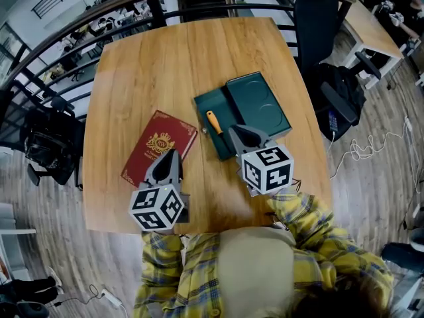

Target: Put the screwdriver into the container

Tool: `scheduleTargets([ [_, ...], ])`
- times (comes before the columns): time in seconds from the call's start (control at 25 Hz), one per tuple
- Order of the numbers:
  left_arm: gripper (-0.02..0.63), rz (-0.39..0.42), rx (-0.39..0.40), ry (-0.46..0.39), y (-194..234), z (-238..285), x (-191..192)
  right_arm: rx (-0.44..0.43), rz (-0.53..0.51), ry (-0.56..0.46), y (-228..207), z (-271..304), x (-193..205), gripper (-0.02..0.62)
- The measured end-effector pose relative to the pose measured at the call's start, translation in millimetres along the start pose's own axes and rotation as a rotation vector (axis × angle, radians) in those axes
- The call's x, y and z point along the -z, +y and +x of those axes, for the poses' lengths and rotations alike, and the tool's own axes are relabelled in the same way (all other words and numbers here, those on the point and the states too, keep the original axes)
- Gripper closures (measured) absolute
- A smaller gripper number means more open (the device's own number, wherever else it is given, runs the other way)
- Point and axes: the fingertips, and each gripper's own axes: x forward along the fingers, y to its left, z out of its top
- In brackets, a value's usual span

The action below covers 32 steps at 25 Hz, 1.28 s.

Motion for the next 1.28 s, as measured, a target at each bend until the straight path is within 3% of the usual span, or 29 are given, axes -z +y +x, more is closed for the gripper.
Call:
scheduleTargets([
  [1.28,0.591,0.002,0.022,-0.001,-5.5,-8.0,-2.3,0.009,0.008,0.008,7.0,-8.3,3.3,0.529],
])
